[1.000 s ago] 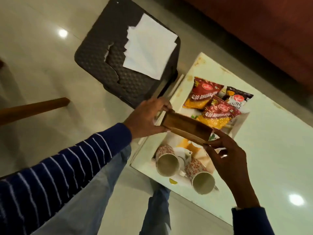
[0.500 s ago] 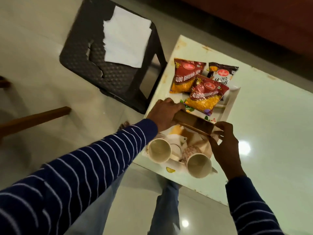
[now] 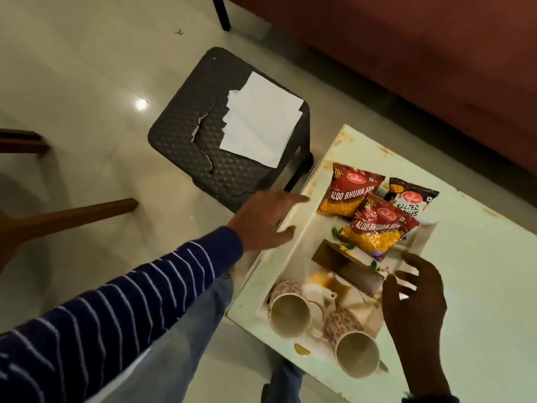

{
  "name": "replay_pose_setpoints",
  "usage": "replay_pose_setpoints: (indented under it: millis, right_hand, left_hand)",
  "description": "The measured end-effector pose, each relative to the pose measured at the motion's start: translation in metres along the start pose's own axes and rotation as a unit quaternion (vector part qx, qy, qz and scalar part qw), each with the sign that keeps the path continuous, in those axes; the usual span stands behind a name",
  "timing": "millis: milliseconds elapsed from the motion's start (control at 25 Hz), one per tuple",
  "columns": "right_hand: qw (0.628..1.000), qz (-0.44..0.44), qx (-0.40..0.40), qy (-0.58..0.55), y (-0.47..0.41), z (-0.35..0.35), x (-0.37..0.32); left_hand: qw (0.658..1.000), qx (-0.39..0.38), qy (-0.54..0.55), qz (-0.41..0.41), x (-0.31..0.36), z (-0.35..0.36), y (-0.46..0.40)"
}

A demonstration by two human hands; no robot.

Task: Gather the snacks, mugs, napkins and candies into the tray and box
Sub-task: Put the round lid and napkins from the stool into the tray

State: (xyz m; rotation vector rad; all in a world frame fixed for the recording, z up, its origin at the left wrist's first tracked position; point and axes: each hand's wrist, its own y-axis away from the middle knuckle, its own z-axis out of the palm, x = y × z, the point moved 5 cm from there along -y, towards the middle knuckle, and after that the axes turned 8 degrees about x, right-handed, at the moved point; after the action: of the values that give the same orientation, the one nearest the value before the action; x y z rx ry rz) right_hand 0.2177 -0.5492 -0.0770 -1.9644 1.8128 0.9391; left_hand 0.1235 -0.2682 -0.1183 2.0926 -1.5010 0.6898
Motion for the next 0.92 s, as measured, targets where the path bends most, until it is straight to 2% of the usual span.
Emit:
replay_pose_setpoints:
  millis: [120, 200, 240, 400, 520, 680, 760, 840, 920]
  right_hand:
    - [0.997, -0.021, -0.053, -0.044, -0.028, 0.047, -0.075]
    - [0.991, -0.030, -0.101, -0.078, -0.049, 0.087, -0.124]
    - [0.987, -0.016, -0.127, -0.098, -0.058, 0.106, -0.142]
    - [0.965, 0.111, -0.182, -0.153, -0.089, 0.181, -0.190]
    - [0.961, 0.164, -0.163, -0.155, -0.109, 0.222, -0.211]
    - [0.976, 0.171, -0.099, -0.086, -0.126, 0.249, -0.211]
    - [0.984, 0.158, -0.055, -0.061, -0.128, 0.253, -0.211]
    - [0.989, 0.140, -0.022, -0.045, -0.131, 0.254, -0.212]
    - [0.989, 0.140, -0.006, -0.045, -0.135, 0.254, -0.211]
  left_hand:
    - [0.971, 0.181, 0.078, -0.134, -0.062, -0.069, -0.015]
    - [0.934, 0.252, 0.119, -0.222, -0.101, -0.103, -0.033]
    - [0.921, 0.264, 0.126, -0.255, -0.116, -0.113, -0.044]
    - [0.899, 0.210, 0.169, -0.346, -0.158, -0.121, -0.086]
    - [0.904, 0.176, 0.166, -0.353, -0.168, -0.113, -0.105]
    - [0.911, 0.153, 0.178, -0.339, -0.170, -0.101, -0.115]
    - [0.883, 0.168, 0.224, -0.376, -0.175, -0.100, -0.116]
    - [0.840, 0.177, 0.277, -0.432, -0.177, -0.101, -0.119]
    - [0.824, 0.180, 0.299, -0.445, -0.177, -0.102, -0.126]
